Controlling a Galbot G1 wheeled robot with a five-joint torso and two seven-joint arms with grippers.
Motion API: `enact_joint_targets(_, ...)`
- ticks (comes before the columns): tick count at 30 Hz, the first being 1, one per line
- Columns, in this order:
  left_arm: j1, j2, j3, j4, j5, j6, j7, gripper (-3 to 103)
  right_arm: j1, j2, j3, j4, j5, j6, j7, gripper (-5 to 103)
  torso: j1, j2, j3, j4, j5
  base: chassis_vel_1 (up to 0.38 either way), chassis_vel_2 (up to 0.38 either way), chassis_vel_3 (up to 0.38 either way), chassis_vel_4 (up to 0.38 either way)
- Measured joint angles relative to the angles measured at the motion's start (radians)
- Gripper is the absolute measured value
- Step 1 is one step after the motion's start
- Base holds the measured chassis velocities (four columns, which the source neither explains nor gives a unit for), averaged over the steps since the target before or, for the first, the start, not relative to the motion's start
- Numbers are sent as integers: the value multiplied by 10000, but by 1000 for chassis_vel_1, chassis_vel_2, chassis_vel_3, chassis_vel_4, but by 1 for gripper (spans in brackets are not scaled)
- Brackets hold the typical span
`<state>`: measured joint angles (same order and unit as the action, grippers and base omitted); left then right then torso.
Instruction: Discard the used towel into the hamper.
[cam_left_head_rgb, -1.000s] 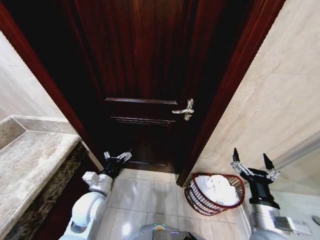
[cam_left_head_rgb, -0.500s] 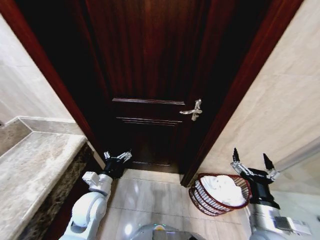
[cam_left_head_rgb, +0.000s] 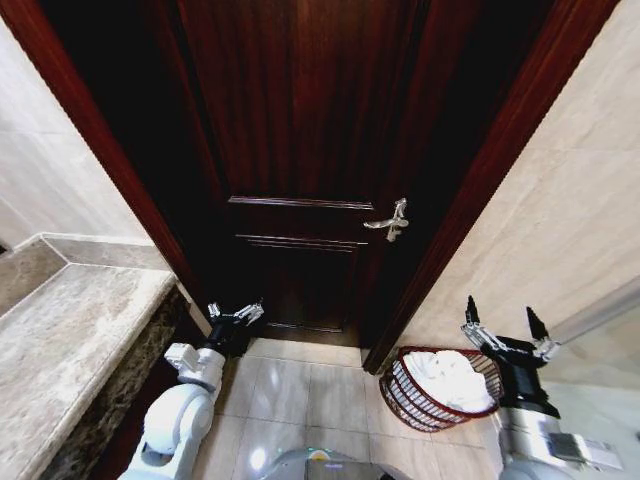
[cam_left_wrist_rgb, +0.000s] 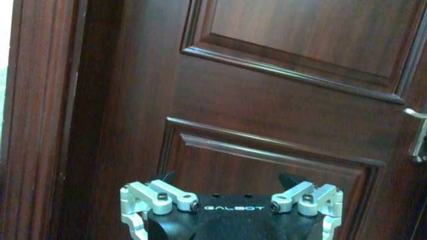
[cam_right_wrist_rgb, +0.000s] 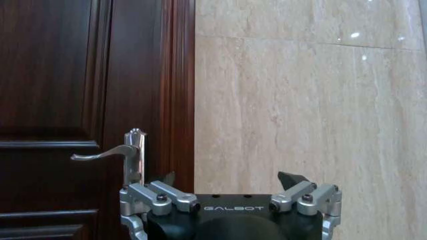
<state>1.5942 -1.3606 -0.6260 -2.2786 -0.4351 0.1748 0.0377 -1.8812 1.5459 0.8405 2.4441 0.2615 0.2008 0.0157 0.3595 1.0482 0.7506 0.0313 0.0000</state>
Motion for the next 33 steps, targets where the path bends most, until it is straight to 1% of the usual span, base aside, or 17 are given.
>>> enact_joint_targets(11, -3, 0, 0, 0, 0, 0, 0, 100, 0, 0, 0, 0, 0, 0, 0, 100, 3, 0, 1, -1, 0, 5, -6, -2, 2)
enact_joint_targets(16, -3, 0, 0, 0, 0, 0, 0, 100, 0, 0, -1, 0, 0, 0, 0, 100, 3, 0, 1, -1, 0, 92, -103, -98, 109)
enact_joint_targets(24, 1, 0, 0, 0, 0, 0, 0, 100, 0, 0, -1, 0, 0, 0, 0, 100, 1, 2, 1, 1, 0, 203, -193, -200, 189)
enact_joint_targets(28, 3, 0, 1, 0, 0, 0, 1, 100, 0, 0, -1, -1, 0, 0, 0, 100, -2, 3, 0, -3, 2, 232, -230, -263, 227)
enact_joint_targets(30, 2, 0, 1, 0, 0, 0, 0, 100, 0, 0, -2, 0, 0, -1, 0, 100, -2, 3, -1, -1, -3, 232, -239, -237, 239)
enact_joint_targets(33, 5, 0, 1, 0, 0, 0, 0, 100, 0, 0, -2, 0, 0, 0, 0, 100, 0, 3, 0, 0, 2, 259, -226, -211, 262)
